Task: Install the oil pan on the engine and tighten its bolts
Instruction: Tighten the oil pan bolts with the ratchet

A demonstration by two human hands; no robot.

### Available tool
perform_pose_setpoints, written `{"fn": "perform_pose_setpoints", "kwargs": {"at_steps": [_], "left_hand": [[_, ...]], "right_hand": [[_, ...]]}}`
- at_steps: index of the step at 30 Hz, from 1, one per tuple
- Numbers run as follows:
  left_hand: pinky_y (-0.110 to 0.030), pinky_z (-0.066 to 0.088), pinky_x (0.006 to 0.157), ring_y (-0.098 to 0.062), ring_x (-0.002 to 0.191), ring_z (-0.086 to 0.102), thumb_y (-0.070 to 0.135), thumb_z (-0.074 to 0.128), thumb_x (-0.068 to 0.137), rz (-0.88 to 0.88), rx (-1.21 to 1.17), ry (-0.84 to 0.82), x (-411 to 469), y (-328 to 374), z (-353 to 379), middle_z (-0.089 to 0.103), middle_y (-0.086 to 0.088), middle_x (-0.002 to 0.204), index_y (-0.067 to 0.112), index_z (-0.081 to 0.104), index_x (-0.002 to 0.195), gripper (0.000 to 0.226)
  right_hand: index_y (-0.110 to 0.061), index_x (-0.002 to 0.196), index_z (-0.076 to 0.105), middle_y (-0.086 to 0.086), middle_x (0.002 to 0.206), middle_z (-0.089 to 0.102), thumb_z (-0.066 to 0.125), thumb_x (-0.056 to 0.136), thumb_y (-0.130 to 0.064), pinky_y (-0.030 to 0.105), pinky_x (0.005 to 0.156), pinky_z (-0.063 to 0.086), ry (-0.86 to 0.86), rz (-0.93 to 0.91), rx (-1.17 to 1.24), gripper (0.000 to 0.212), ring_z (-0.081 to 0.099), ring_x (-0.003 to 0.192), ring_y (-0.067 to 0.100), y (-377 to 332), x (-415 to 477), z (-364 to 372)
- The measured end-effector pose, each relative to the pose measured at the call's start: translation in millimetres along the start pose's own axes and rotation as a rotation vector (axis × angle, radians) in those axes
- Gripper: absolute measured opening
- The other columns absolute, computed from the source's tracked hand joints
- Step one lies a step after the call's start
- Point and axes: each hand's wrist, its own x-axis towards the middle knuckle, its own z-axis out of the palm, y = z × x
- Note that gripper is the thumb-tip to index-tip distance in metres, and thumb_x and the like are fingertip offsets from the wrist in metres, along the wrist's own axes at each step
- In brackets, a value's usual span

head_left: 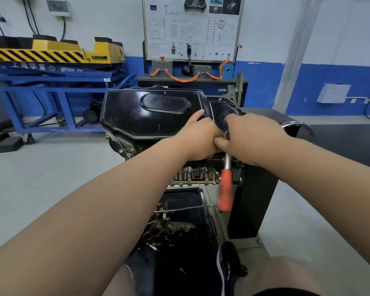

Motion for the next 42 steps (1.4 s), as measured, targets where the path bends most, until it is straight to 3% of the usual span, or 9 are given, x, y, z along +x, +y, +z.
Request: {"fn": "perform_pose_setpoints", "kwargs": {"at_steps": [6, 10, 16, 22, 26, 31, 34, 37, 42], "left_hand": [[-0.043, -0.003, 0.117, -0.012, 0.121, 0.048, 0.037, 0.050, 0.094, -0.013, -0.045, -0.020, 4.3, 2.1, -4.5, 0.063, 0.014, 0.103, 0.036, 0.062, 0.081, 0.018], [-0.041, -0.002, 0.118, -0.010, 0.109, 0.053, 0.036, 0.047, 0.090, -0.039, -0.031, 0.005, 4.0, 1.6, -1.6, 0.061, 0.014, 0.082, 0.033, 0.042, 0.058, 0.033], [-0.036, -0.009, 0.116, -0.012, 0.128, 0.041, 0.029, 0.049, 0.091, 0.001, 0.070, 0.023, -0.6, 0.7, 5.8, 0.065, 0.006, 0.111, 0.027, 0.067, 0.095, 0.019], [-0.036, -0.006, 0.116, -0.013, 0.127, 0.044, 0.041, 0.048, 0.094, 0.000, 0.003, 0.053, 0.6, 1.0, 1.1, 0.064, 0.007, 0.114, 0.028, 0.066, 0.104, 0.025], [-0.035, -0.004, 0.116, -0.012, 0.111, 0.053, 0.037, 0.055, 0.090, -0.034, -0.007, 0.038, -0.2, 1.6, 0.1, 0.065, 0.009, 0.086, 0.032, 0.044, 0.059, 0.033], [-0.033, -0.002, 0.117, -0.012, 0.109, 0.056, 0.032, 0.060, 0.086, -0.048, -0.043, 0.031, 0.7, 2.3, -2.6, 0.068, 0.006, 0.087, 0.024, 0.062, 0.075, 0.014], [-0.034, -0.002, 0.117, -0.012, 0.109, 0.056, 0.032, 0.060, 0.087, -0.041, -0.037, 0.021, 0.5, 2.6, -3.6, 0.070, 0.005, 0.093, 0.021, 0.068, 0.081, 0.014], [-0.036, -0.001, 0.118, -0.012, 0.100, 0.058, 0.034, 0.059, 0.090, -0.019, -0.036, 0.033, -3.6, 3.4, -5.8, 0.069, 0.005, 0.086, 0.030, 0.054, 0.065, 0.027], [-0.040, 0.025, 0.111, -0.001, 0.054, 0.046, 0.032, 0.062, 0.091, 0.064, -0.107, 0.115, -16.7, 5.3, -16.2, 0.044, 0.015, 0.050, 0.035, 0.032, 0.051, 0.049]], "right_hand": [[-0.024, 0.133, 0.031, -0.002, 0.078, 0.041, 0.059, 0.089, -0.027, 0.029, 0.055, 0.025, 0.106, -0.165, -0.203, 0.052, 0.034, 0.064, 0.015, 8.7, -1.8, -8.6], [-0.020, 0.128, 0.038, -0.004, 0.072, 0.045, 0.048, 0.092, -0.044, 0.028, 0.057, 0.032, 0.112, -0.113, -0.132, 0.044, 0.043, 0.061, 0.018, 6.8, -3.8, -3.4], [-0.017, 0.118, 0.043, -0.004, 0.062, 0.034, 0.043, 0.092, -0.051, 0.025, 0.042, 0.023, 0.124, -0.080, -0.071, 0.042, 0.035, 0.051, 0.012, 2.1, -6.2, 8.0], [-0.021, 0.132, 0.034, 0.001, 0.082, 0.052, 0.058, 0.090, -0.032, 0.030, 0.063, 0.036, 0.158, -0.243, -0.168, 0.049, 0.051, 0.079, 0.024, 9.2, -2.0, -1.8], [-0.018, 0.112, 0.042, -0.006, 0.064, 0.034, 0.053, 0.089, -0.047, 0.026, 0.045, 0.018, 0.148, -0.114, -0.130, 0.039, 0.038, 0.056, 0.014, 8.6, -4.3, 2.3], [-0.022, 0.071, 0.035, -0.005, 0.061, 0.039, 0.050, 0.089, -0.052, 0.024, 0.042, 0.019, 0.132, -0.053, -0.104, 0.038, 0.037, 0.050, 0.009, 5.4, -5.6, 5.6], [-0.023, 0.066, 0.038, -0.004, 0.062, 0.044, 0.051, 0.088, -0.051, 0.023, 0.042, 0.023, 0.085, -0.022, -0.063, 0.038, 0.042, 0.051, 0.010, 3.7, -4.3, 2.8], [-0.022, 0.087, 0.052, -0.004, 0.065, 0.042, 0.052, 0.089, -0.052, 0.024, 0.042, 0.023, 0.036, -0.059, -0.106, 0.031, 0.039, 0.053, 0.010, 4.3, -4.8, -4.0], [-0.025, 0.080, 0.052, -0.004, 0.062, 0.043, 0.052, 0.086, -0.055, 0.023, 0.042, 0.025, 0.094, -0.155, -0.205, 0.031, 0.040, 0.051, 0.011, 6.2, -6.9, -21.8]]}}
